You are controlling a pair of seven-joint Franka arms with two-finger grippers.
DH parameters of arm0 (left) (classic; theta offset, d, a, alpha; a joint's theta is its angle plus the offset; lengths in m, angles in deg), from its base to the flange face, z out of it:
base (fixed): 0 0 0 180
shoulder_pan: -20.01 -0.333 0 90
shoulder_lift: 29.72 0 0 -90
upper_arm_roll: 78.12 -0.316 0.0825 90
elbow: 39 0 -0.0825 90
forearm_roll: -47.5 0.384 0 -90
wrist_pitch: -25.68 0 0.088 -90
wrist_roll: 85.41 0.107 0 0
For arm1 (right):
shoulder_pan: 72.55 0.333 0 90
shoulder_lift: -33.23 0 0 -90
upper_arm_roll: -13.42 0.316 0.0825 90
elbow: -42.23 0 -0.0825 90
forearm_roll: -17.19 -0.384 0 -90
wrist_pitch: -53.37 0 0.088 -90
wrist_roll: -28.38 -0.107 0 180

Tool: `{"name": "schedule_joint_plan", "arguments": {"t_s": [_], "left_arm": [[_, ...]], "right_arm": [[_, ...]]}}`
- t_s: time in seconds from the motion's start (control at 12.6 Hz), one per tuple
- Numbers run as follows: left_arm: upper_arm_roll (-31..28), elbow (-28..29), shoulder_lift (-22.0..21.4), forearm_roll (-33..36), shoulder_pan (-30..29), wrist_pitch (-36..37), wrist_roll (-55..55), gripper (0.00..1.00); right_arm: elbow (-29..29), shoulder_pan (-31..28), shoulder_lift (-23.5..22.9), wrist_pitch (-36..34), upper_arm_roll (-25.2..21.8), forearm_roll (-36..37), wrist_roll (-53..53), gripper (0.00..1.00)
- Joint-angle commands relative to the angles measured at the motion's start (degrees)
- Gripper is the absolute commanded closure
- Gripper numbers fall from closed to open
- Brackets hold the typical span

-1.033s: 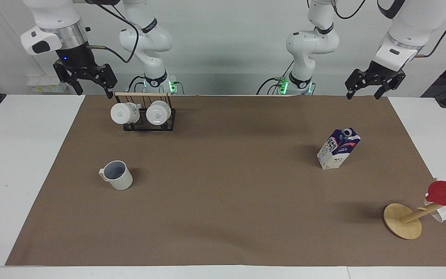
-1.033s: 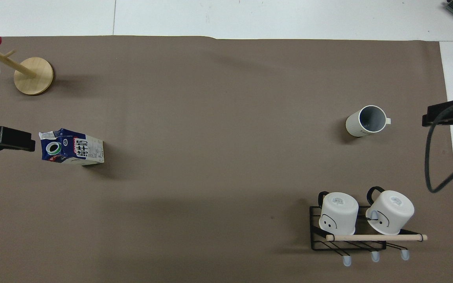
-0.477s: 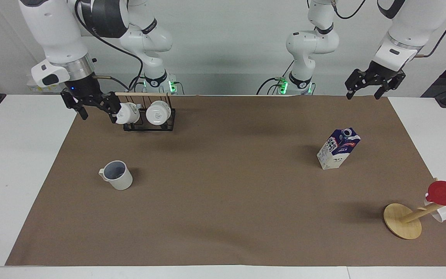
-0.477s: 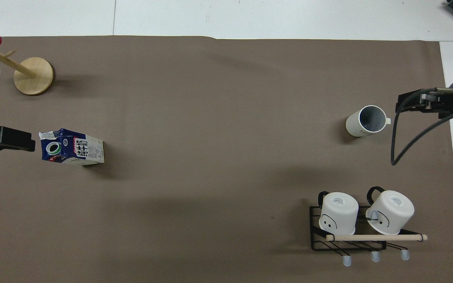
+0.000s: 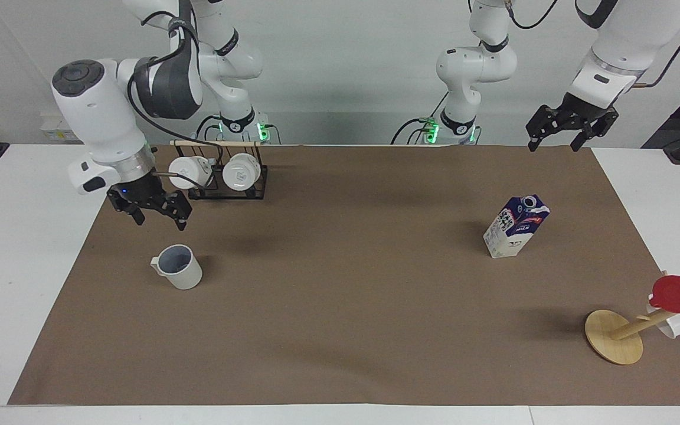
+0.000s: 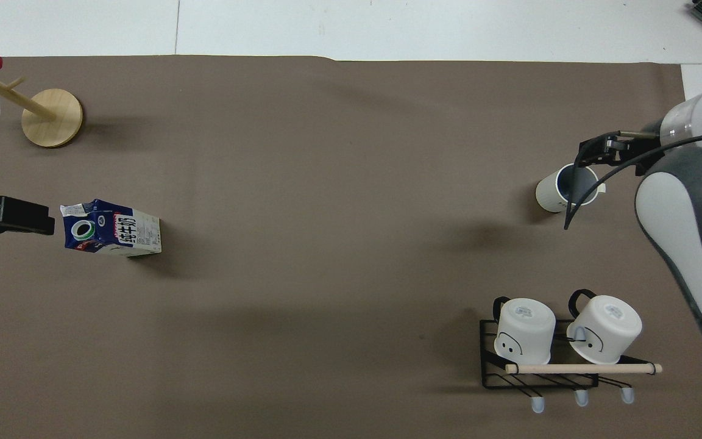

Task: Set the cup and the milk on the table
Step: 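Reach the right gripper down to the black mug's rim, then close the right gripper on the black mug and lift it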

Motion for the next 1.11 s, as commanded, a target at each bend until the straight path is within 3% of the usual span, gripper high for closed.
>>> {"name": "schedule_joint_plan", "arguments": {"t_s": [0.0, 0.48, 1.03], "left_arm": [[0.1, -0.7, -0.2, -0.5, -0.2, 1.0, -0.5, 0.00], [0.1, -0.7, -0.2, -0.5, -0.2, 1.0, -0.5, 0.00], [0.0, -0.7, -0.2, -0.5, -0.2, 1.0, -0.5, 0.00]], "right_arm": [[-3.7, -0.6, -0.8, 6.0, 0.4, -0.5, 1.4, 0.00], [-8.4, -0.5, -5.7, 13.5, 0.4, -0.5, 0.8, 0.00], [-10.0, -0.6, -7.2, 15.7, 0.4, -0.5, 1.2, 0.00]]}}
